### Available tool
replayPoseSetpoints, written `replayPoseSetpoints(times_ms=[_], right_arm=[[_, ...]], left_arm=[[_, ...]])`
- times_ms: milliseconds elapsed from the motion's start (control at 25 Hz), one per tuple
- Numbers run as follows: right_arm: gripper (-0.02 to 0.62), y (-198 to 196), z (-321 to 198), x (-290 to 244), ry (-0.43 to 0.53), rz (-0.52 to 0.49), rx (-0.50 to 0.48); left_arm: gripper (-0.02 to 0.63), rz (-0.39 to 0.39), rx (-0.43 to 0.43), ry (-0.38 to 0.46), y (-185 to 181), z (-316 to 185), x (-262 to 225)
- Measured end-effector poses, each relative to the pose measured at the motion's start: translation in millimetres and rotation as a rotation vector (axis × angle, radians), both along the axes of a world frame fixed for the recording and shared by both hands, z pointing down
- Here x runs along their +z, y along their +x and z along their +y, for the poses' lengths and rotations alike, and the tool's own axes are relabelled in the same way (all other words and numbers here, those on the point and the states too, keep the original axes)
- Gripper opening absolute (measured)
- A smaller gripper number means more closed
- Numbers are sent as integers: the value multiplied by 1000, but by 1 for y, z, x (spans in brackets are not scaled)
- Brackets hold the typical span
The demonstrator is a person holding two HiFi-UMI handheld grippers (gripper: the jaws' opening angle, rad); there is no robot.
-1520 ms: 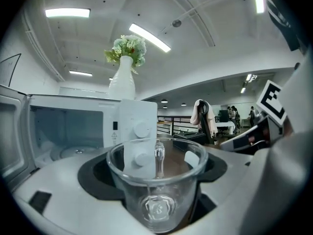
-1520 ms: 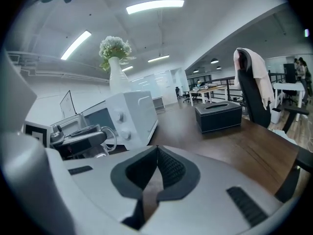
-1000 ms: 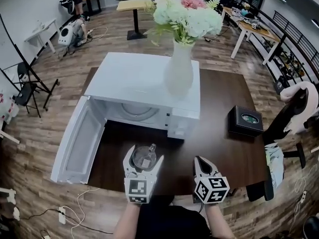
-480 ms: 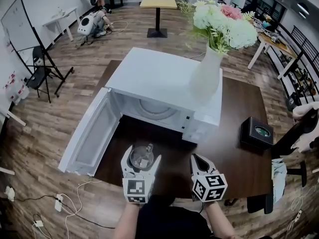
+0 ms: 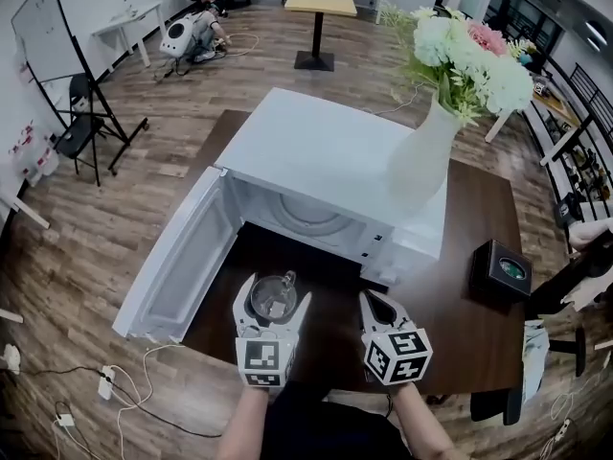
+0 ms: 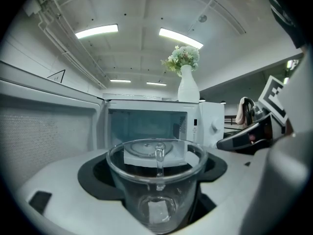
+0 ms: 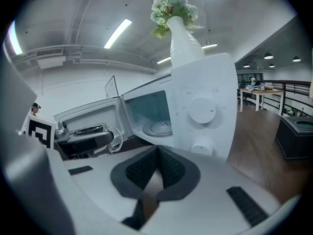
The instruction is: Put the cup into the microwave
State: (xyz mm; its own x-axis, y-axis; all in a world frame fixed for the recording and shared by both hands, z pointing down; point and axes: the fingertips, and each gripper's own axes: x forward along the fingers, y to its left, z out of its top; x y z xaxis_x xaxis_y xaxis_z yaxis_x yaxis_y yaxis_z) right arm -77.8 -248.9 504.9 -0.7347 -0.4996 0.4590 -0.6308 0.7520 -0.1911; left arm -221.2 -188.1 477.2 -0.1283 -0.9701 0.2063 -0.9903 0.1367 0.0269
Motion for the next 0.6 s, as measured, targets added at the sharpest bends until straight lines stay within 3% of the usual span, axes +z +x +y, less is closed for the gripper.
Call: replayPoseSetpoints(times_ms=[600], right_arm=[[-8,-41,-23,7,26,12,-51]], left_arm=[[422,16,14,46,-38,-72,-2]])
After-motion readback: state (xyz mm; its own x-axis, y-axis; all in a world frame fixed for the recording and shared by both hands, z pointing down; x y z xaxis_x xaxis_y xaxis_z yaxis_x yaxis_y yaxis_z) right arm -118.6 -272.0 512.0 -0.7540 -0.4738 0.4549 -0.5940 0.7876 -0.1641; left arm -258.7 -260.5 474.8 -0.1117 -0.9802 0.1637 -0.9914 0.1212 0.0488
